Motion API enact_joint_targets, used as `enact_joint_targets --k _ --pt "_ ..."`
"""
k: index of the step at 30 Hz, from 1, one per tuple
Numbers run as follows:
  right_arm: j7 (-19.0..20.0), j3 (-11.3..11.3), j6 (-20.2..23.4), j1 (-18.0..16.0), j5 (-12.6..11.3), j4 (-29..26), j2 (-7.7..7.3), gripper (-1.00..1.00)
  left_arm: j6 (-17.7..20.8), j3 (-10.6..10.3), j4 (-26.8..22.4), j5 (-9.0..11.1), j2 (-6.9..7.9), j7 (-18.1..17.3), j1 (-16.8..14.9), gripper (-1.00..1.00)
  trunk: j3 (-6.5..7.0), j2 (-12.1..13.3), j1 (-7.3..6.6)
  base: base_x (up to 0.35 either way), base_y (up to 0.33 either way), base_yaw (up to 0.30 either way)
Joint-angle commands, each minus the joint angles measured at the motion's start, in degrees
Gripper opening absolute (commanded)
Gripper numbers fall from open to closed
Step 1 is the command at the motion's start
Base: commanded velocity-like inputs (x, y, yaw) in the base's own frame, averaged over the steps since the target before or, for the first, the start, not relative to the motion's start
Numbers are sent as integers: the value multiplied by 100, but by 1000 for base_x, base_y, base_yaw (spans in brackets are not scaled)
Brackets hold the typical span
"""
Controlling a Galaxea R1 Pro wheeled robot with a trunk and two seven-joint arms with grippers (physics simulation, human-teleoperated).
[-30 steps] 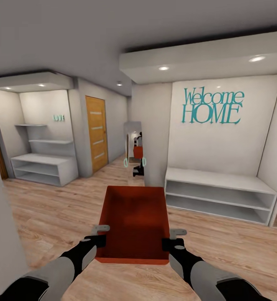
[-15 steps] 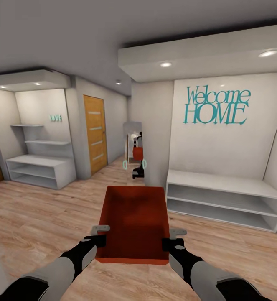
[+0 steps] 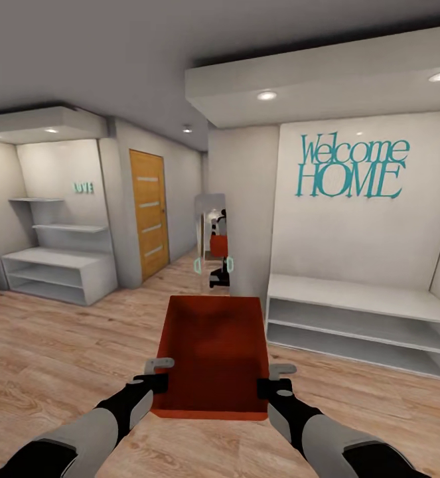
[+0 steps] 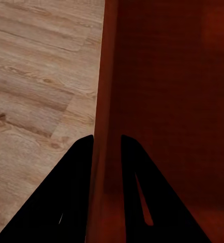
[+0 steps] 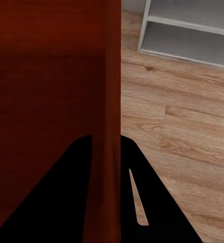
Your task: Move the two storage containers from the living room to the garage. In the garage, place one container on the floor and stack the other container on top of it (either order is fine).
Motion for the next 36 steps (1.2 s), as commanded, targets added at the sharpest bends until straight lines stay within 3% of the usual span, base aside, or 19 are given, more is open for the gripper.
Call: enact_joint_targets --k 1,8,19,28,36 --pt "-29 15 -33 0 -120 32 0 -100 -25 193 -58 -84 -6 98 -2 -100 -1 -2 5 323 0 0" --pt "-14 9 -32 0 -126 25 -11 -100 -23 193 -58 -84 -9 98 -2 -100 -1 -2 5 323 0 30" --pt "-21 9 -27 0 -129 25 -18 -100 -29 193 -59 -84 -9 98 -2 -100 -23 -2 5 323 0 246" --pt "-21 9 -32 0 -128 25 -18 -100 -30 193 -63 -84 -9 98 -2 -100 -27 -2 5 323 0 31" --pt "-29 1 -32 0 -129 25 -23 -100 -28 193 -63 -84 -9 98 -2 -100 -27 -2 5 323 0 219"
